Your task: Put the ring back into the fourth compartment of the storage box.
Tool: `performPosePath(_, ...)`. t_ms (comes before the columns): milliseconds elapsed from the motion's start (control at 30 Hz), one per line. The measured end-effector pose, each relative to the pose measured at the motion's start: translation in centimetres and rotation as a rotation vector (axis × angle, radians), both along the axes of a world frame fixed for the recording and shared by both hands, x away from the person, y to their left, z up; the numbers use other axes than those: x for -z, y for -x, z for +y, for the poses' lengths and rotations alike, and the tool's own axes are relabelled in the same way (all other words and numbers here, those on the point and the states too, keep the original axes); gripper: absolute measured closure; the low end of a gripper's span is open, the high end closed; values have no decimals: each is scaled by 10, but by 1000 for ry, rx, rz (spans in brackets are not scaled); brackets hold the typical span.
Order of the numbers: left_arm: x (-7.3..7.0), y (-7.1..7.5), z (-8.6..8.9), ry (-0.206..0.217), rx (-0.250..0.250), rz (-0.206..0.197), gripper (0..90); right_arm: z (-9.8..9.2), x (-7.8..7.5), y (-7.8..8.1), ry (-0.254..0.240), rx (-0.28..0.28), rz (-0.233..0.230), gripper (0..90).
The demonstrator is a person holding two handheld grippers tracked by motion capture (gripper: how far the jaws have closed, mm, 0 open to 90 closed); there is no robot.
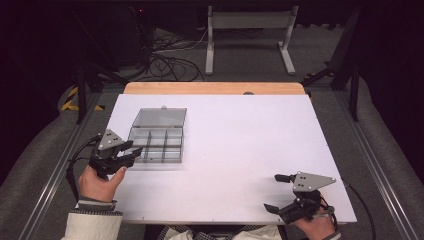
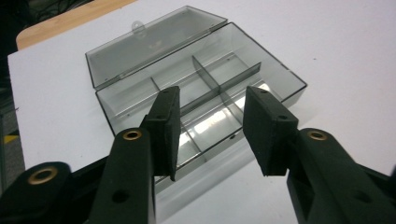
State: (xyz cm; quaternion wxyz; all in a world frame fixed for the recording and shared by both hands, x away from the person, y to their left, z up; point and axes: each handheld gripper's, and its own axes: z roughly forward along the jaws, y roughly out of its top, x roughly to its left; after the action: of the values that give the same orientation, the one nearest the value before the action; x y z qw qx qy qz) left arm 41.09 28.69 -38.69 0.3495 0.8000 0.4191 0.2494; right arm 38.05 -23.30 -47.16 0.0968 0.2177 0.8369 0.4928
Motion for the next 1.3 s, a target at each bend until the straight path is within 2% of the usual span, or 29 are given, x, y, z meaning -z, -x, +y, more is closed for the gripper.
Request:
performPosePath(33, -2, 2, 0, 2, 9, -10, 536, 0, 0, 0, -1, 1, -1, 15)
performPosePath(100, -4, 10, -1, 39, 35, -34, 507, 0, -1, 1, -6, 2, -5, 15)
performPosePath(233, -5, 15, -1, 64, 65, -50, 466, 0, -1, 1, -5, 2, -2, 15)
performPosePath(267, -5, 18, -2, 84, 80, -59, 459, 0, -1, 1, -5, 2, -2, 15)
performPosePath(400, -4, 23, -4, 93, 103, -77, 425, 0, -1, 1, -5, 1, -3, 15)
performPosePath(433, -1, 25, -5, 128, 119, -91, 416, 0, -1, 1, -5, 1, -2, 15)
performPosePath(467, -1, 25, -5, 128, 119, -91, 399, 0, -1, 1, -5, 1, -2, 15)
performPosePath(533, 2, 27, -7, 171, 133, -91, 383, 0, -1, 1, -6, 1, -1, 15)
performPosePath(600, 4, 29, -9, 176, 145, -97, 369, 0, -1, 1, -6, 1, -3, 15)
performPosePath(833, 10, 38, -13, 248, 211, -110, 351, 0, -1, 1, -7, 0, -4, 15)
performPosePath(1033, 16, 46, -17, 244, 258, -134, 329, 0, -1, 2, -8, -1, -5, 15)
performPosePath(1100, 19, 46, -17, 260, 274, -138, 309, 0, -1, 2, -8, -2, -5, 15)
performPosePath(1200, 26, 46, -17, 278, 277, -145, 300, 0, -1, 2, -7, -3, -5, 15)
performPosePath(1300, 31, 47, -16, 267, 278, -160, 297, 0, -1, 2, -8, -3, -5, 15)
